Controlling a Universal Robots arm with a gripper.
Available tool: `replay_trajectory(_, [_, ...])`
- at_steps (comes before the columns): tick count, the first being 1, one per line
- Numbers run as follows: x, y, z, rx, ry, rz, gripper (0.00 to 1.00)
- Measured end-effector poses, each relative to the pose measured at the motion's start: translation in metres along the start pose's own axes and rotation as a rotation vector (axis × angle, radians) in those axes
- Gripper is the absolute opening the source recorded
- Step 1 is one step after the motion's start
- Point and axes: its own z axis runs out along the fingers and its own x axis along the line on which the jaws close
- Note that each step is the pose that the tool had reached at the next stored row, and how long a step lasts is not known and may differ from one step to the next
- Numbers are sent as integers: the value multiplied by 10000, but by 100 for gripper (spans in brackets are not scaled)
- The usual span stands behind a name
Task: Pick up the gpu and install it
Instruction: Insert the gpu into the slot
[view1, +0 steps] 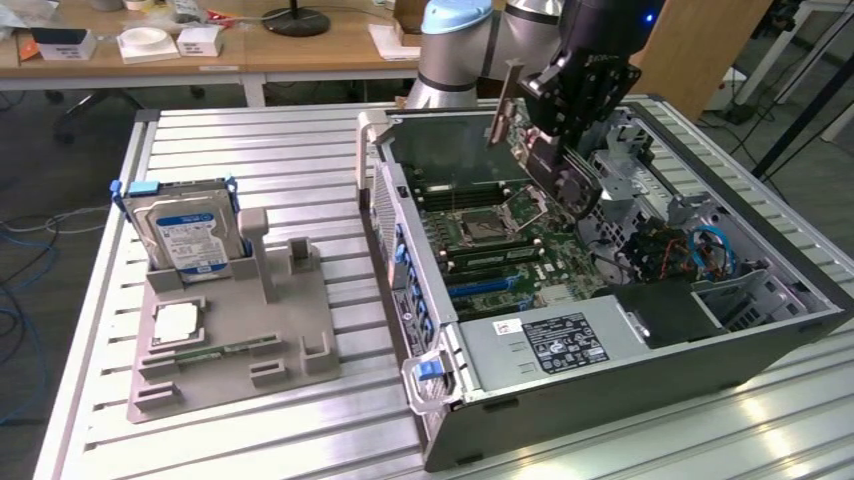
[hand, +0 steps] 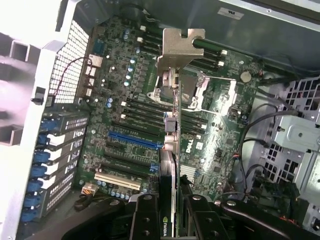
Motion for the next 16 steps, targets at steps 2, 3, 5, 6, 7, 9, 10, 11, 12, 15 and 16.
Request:
replay_trajectory(2, [-1, 1, 5, -3, -2, -165, 26])
replay_trajectory(3, [-1, 2, 7, -4, -3, -241, 26])
replay_trajectory(5, [0, 3, 11, -6, -4, -387, 26])
replay_trajectory(6, [0, 3, 12, -7, -5, -460, 26])
replay_trajectory(7, [-1, 3, 14, -8, -6, -534, 26])
replay_trajectory(9, [-1, 4, 20, -14, -9, -689, 26])
replay_trajectory(10, [-1, 4, 21, -15, -10, -762, 26])
replay_trajectory(11, [-1, 5, 23, -17, -11, -832, 26])
replay_trajectory(12, [-1, 5, 25, -19, -12, -904, 26])
replay_trajectory(15, [-1, 5, 31, -25, -15, -1124, 26])
replay_trajectory(16, [0, 5, 33, -27, -16, -1191, 26])
